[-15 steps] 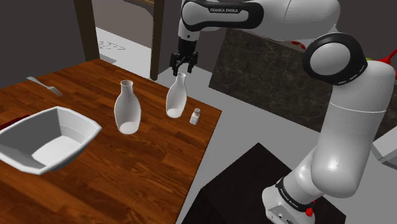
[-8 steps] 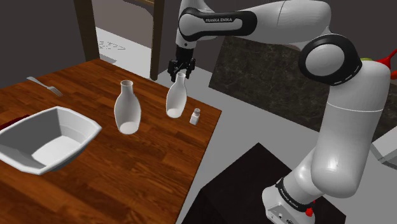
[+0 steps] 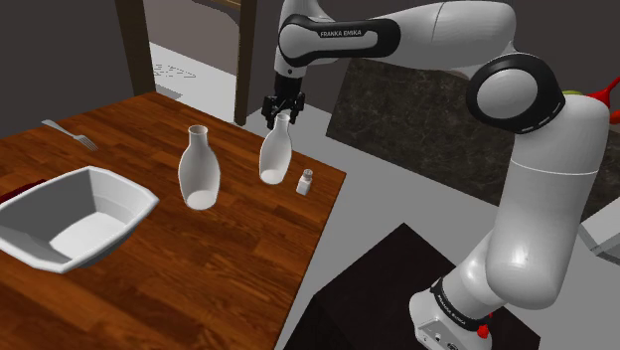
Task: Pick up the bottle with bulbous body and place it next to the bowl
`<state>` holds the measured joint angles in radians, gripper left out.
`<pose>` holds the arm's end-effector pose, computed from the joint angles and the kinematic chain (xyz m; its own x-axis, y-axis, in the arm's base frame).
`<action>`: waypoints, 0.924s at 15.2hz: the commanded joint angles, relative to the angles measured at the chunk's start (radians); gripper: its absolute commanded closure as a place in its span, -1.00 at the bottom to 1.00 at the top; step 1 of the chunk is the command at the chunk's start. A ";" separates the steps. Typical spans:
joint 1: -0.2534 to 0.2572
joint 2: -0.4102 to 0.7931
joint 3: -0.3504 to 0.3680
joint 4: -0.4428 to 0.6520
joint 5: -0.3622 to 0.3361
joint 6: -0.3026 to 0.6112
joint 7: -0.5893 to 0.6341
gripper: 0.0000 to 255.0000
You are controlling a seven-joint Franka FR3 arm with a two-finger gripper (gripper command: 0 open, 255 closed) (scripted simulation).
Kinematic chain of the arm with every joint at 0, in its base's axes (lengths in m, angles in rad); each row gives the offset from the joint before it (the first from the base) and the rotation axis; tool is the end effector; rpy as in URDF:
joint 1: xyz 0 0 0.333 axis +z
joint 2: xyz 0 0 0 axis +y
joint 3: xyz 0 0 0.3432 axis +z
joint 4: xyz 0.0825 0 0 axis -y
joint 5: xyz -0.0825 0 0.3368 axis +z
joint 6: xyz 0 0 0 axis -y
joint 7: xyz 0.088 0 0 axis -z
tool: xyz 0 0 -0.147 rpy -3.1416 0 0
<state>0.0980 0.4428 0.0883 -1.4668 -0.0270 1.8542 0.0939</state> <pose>0.6372 0.1079 0.4228 0.9942 0.0931 -0.0546 0.0929 -0.9957 -0.0072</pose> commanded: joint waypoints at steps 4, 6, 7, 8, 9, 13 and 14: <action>0.000 0.000 0.000 0.000 0.000 0.000 0.000 1.00; 0.000 0.000 0.000 0.000 0.000 0.000 0.000 1.00; 0.000 0.000 0.000 0.000 0.000 0.000 0.000 1.00; 0.000 0.000 0.000 0.000 0.000 0.000 0.000 1.00; 0.000 0.000 0.000 0.000 0.000 0.000 0.000 1.00; 0.000 -0.006 0.000 0.031 0.001 -0.037 0.000 1.00; 0.000 -0.008 0.001 0.042 0.001 -0.050 0.000 1.00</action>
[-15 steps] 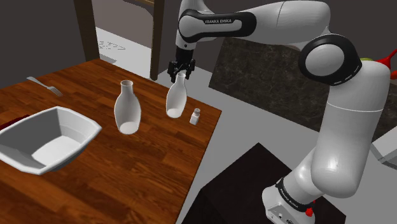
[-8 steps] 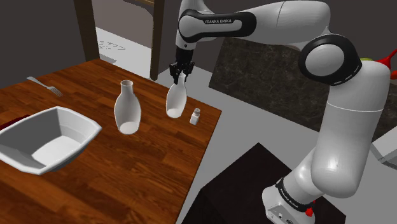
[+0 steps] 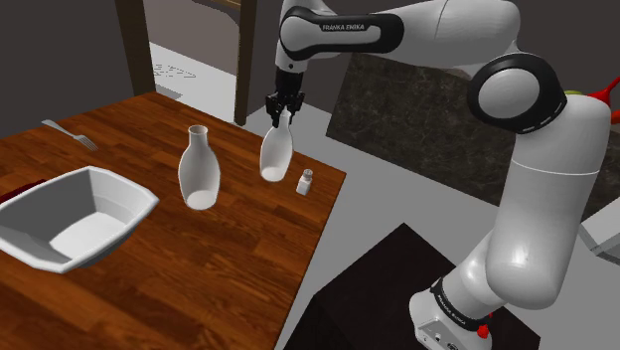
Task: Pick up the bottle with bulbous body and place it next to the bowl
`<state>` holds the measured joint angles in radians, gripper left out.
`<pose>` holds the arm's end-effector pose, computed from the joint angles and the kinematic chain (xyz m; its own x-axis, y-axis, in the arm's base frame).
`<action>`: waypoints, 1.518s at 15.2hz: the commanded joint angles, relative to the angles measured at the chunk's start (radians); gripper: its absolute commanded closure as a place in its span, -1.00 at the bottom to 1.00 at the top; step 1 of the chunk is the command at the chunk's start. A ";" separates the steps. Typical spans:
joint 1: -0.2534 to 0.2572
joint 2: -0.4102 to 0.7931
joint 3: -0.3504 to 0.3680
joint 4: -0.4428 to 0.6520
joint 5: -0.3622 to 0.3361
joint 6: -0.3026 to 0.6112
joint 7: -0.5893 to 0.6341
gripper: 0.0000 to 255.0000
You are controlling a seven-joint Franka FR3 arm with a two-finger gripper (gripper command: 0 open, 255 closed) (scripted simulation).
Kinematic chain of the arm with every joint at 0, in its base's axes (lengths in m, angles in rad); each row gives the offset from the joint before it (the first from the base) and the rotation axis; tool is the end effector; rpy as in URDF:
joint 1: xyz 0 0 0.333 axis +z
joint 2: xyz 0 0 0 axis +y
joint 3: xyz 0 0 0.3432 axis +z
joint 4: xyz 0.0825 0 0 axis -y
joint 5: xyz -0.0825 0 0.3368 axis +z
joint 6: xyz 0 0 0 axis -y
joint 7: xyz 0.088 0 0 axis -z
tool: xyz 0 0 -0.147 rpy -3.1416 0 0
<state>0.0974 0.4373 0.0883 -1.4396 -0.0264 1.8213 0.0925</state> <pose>0.6367 0.1071 0.4353 0.9941 0.0931 -0.0548 0.0928 -0.9957 -0.0071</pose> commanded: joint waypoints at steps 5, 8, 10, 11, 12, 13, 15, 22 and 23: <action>0.002 -0.007 0.001 0.075 0.001 -0.082 0.001 1.00; 0.003 -0.006 0.001 0.116 0.001 -0.122 0.001 1.00; 0.003 -0.004 0.001 0.146 0.001 -0.150 0.001 1.00; 0.004 -0.003 0.002 0.162 0.001 -0.164 0.001 1.00; 0.004 -0.001 0.002 0.178 0.001 -0.179 0.001 1.00; 0.005 0.001 0.002 0.195 0.000 -0.194 0.001 1.00; 0.006 0.006 0.002 0.230 0.000 -0.223 0.001 1.00; 0.011 0.040 0.002 0.379 -0.003 -0.338 0.002 1.00; 0.012 0.048 0.002 0.405 -0.003 -0.356 0.002 1.00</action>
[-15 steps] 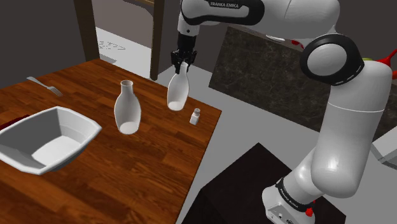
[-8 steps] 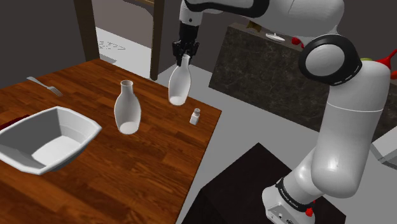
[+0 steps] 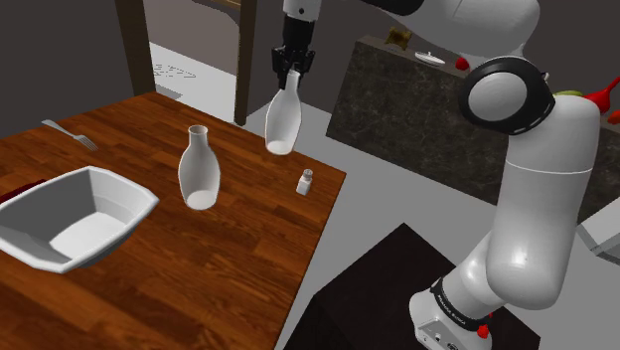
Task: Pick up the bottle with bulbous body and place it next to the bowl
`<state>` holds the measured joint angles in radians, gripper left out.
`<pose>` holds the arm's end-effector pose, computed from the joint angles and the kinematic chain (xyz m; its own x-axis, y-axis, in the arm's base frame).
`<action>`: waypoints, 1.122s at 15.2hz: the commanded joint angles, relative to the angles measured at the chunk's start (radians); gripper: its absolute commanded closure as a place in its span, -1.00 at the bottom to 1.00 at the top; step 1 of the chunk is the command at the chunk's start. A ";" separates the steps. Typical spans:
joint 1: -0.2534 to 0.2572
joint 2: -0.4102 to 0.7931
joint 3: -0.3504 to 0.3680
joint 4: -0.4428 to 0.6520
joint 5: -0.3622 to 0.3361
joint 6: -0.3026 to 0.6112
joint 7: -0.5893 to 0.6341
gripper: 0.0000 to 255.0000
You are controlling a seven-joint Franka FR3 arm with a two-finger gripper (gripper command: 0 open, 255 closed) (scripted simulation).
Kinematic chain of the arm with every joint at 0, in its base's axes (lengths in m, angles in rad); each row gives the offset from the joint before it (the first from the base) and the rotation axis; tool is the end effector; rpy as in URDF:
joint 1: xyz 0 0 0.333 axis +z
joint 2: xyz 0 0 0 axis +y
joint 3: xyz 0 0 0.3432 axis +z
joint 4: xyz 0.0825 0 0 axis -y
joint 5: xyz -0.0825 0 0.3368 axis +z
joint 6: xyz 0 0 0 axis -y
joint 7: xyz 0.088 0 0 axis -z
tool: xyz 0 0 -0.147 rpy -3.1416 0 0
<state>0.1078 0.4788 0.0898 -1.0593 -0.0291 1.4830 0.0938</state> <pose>0.6358 0.1073 0.5422 0.9942 0.0930 -0.0544 0.0927 -0.9957 -0.0072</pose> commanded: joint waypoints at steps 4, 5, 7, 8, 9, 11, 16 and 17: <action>0.007 0.046 0.000 0.144 -0.004 -0.098 0.001 1.00; 0.009 0.059 0.000 0.181 -0.005 -0.121 0.001 1.00; 0.021 0.031 0.004 0.144 -0.004 -0.113 0.020 1.00; 0.033 -0.001 0.009 0.091 -0.002 -0.093 0.038 1.00; 0.045 -0.030 0.015 0.046 -0.001 -0.076 0.057 1.00; 0.069 -0.079 0.026 -0.030 0.001 -0.048 0.095 1.00; 0.132 -0.167 0.059 -0.163 0.006 -0.003 0.194 1.00; 0.145 -0.180 0.066 -0.182 0.007 0.004 0.215 1.00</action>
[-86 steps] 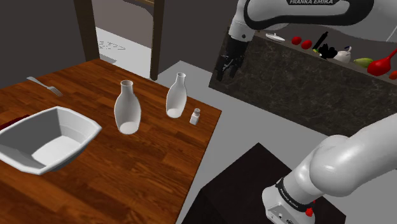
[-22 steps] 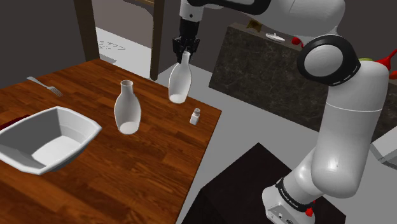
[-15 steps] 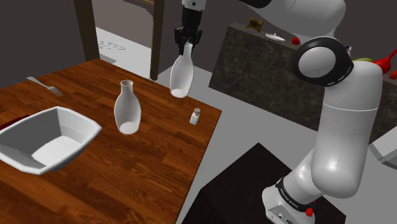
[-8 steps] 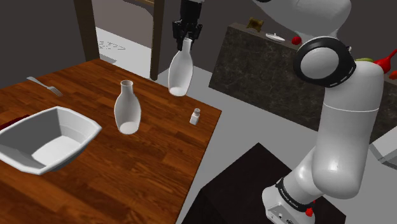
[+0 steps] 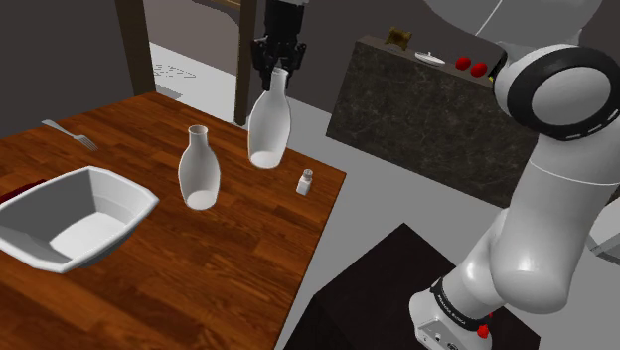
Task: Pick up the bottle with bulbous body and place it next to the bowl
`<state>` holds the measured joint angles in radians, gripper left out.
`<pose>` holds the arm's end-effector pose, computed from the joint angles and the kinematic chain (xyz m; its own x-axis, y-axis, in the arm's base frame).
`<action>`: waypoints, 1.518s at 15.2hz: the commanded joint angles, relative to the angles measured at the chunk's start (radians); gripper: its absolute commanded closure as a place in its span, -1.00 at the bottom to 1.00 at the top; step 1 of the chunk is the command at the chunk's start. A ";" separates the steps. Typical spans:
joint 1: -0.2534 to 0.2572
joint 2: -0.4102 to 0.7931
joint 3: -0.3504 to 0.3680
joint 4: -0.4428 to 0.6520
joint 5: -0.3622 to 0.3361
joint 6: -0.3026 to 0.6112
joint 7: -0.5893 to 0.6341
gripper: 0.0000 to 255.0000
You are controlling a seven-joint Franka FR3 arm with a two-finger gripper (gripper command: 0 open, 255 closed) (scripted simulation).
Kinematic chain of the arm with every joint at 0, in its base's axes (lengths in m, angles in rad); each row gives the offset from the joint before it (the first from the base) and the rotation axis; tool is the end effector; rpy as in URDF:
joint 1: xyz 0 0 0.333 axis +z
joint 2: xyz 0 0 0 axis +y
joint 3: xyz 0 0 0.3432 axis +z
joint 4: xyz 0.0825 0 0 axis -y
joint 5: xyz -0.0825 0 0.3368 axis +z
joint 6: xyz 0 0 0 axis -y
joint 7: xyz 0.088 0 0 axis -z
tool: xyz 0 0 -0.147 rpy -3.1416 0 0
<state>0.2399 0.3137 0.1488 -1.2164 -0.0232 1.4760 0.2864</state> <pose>0.5593 0.2083 0.5801 0.9940 0.0946 -0.0552 0.0943 -0.9955 -0.0073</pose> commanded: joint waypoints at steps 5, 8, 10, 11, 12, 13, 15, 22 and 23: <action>0.079 -0.061 0.045 -0.092 0.004 0.034 0.127 1.00; 0.119 -0.075 0.069 -0.113 0.003 0.041 0.192 1.00; 0.147 -0.078 0.086 -0.118 0.002 0.044 0.237 1.00; 0.161 -0.078 0.094 -0.119 0.001 0.045 0.259 1.00; 0.176 -0.077 0.102 -0.118 0.000 0.046 0.281 1.00; 0.190 -0.075 0.111 -0.115 -0.001 0.046 0.304 1.00; 0.220 -0.067 0.128 -0.106 -0.006 0.045 0.349 1.00; 0.280 -0.049 0.160 -0.126 -0.015 0.083 0.441 1.00; 0.279 -0.053 0.160 -0.145 -0.014 0.098 0.440 1.00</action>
<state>0.5188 0.2645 0.3081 -1.3438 -0.0377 1.5592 0.7249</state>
